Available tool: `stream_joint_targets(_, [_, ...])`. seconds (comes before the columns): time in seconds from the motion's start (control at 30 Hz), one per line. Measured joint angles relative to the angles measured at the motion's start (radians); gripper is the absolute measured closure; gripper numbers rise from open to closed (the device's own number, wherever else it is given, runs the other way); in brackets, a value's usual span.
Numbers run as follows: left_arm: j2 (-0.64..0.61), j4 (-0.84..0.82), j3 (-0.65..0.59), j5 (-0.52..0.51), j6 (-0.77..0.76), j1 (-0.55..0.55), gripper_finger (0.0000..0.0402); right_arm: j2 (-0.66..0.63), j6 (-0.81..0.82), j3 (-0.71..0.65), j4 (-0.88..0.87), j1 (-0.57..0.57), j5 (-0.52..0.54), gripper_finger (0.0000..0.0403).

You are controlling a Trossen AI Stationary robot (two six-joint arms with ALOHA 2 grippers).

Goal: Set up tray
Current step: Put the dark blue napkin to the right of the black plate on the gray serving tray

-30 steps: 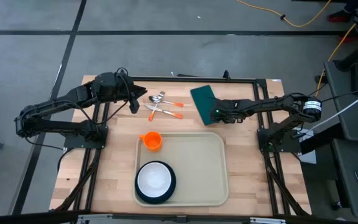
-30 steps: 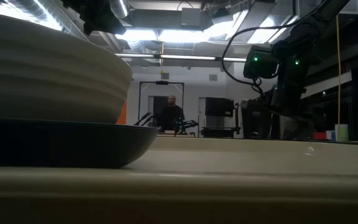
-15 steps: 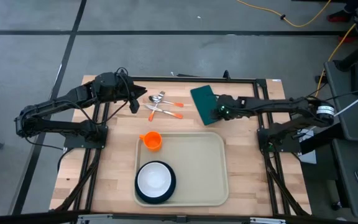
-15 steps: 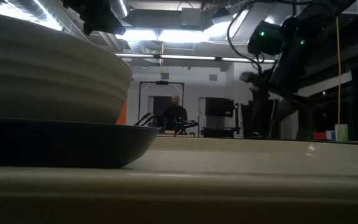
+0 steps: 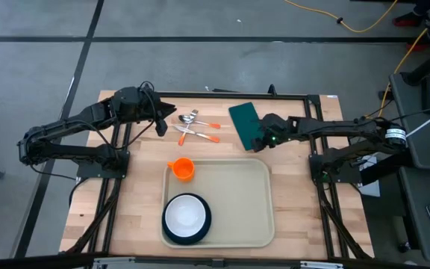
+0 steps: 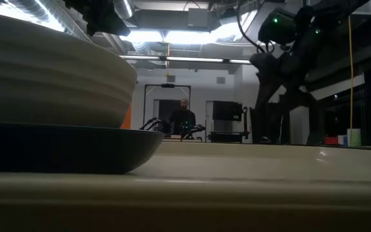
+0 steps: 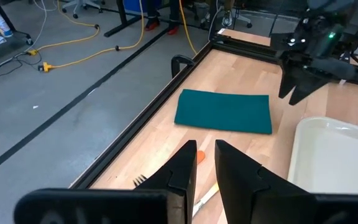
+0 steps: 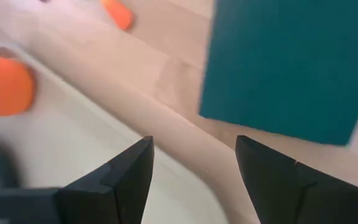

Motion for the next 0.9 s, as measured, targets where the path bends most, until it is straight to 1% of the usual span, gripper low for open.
stream_joint_targets(0.13, [0.000,0.000,0.000,0.000,0.000,0.000,0.0348,0.000,-0.062,0.060,-0.026,0.019,0.019,0.0170])
stream_joint_targets(0.23, [0.000,0.000,0.000,0.000,0.000,0.000,0.0346,0.007,-0.112,0.137,-0.101,0.034,0.058,0.0170])
stream_joint_targets(0.33, [0.000,0.000,0.000,0.000,0.000,0.000,0.0346,0.040,-0.180,0.223,-0.208,0.051,0.096,0.0170])
stream_joint_targets(0.47, [0.000,0.000,0.000,-0.001,0.000,0.000,0.0349,0.135,-0.268,0.330,-0.344,0.071,0.127,0.0170])
stream_joint_targets(0.57, [0.000,0.000,0.000,-0.001,0.000,0.000,0.0350,0.220,-0.330,0.389,-0.389,0.087,0.131,0.0170])
stream_joint_targets(0.77, [0.000,0.000,0.000,-0.006,0.000,0.000,0.0347,0.385,-0.445,0.460,-0.477,0.128,0.169,0.0170])
stream_joint_targets(0.9, [0.000,0.000,0.000,-0.023,0.000,0.000,0.0350,0.465,-0.524,0.479,-0.492,0.161,0.229,0.0170])
